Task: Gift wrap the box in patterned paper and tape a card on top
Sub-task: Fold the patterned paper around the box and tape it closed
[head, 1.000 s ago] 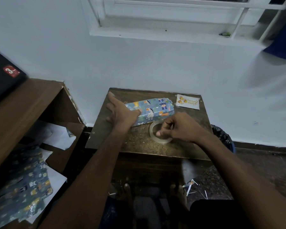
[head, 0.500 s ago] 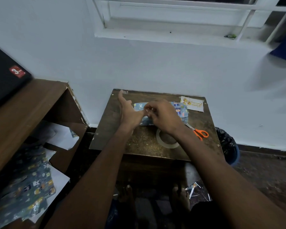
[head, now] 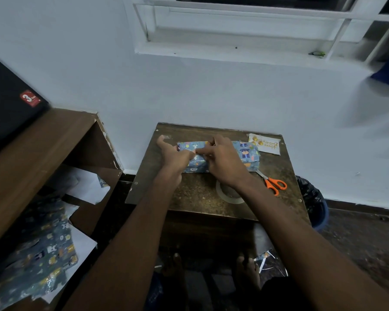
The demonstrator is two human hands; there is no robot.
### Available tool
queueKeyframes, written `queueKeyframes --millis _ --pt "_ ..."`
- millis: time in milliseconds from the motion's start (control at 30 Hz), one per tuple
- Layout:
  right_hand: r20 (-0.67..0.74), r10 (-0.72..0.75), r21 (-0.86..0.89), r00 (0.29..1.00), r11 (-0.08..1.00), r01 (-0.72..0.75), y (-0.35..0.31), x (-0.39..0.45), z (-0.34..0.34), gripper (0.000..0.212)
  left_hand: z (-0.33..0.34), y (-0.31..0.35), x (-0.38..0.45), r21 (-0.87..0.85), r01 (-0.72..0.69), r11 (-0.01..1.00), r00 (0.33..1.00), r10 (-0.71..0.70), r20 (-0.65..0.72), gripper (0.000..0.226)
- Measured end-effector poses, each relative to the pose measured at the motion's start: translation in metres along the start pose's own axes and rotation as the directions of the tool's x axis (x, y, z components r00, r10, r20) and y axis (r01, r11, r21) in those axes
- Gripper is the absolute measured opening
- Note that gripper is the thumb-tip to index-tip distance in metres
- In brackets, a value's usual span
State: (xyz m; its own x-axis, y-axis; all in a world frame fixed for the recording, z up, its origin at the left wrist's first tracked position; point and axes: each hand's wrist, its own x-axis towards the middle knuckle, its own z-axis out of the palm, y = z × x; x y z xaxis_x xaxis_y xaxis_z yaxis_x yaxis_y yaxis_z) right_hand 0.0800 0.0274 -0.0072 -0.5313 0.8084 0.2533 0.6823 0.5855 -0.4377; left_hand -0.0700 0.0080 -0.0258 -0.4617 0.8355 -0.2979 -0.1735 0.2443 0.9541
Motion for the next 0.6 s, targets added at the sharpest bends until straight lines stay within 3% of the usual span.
queueKeyframes --millis 267,400,533,600 --pt "0.009 0.032 -0.021 0.999 0.999 -0.032 0.001 0.001 -0.004 0.045 0.002 -0.003 -0.002 0.178 -0.146 0.973 0.981 0.166 -0.101 0.120" --pt "-0.009 0.041 -0.008 0.999 0.999 -0.041 0.005 0.002 -0.004 0.040 -0.002 -0.005 -0.005 0.431 -0.284 0.856 0.916 0.375 -0.140 0.126" --pt "-0.080 0.101 0.038 0.992 0.994 -0.098 0.010 0.005 -0.005 0.029 -0.002 0.002 -0.008 0.416 -0.476 0.775 0.857 0.516 0.018 0.081" --pt "-0.092 0.109 0.060 0.990 0.993 -0.104 0.012 0.005 -0.004 0.026 -0.003 0.004 -0.003 0.375 -0.540 0.754 0.836 0.533 0.132 0.070"
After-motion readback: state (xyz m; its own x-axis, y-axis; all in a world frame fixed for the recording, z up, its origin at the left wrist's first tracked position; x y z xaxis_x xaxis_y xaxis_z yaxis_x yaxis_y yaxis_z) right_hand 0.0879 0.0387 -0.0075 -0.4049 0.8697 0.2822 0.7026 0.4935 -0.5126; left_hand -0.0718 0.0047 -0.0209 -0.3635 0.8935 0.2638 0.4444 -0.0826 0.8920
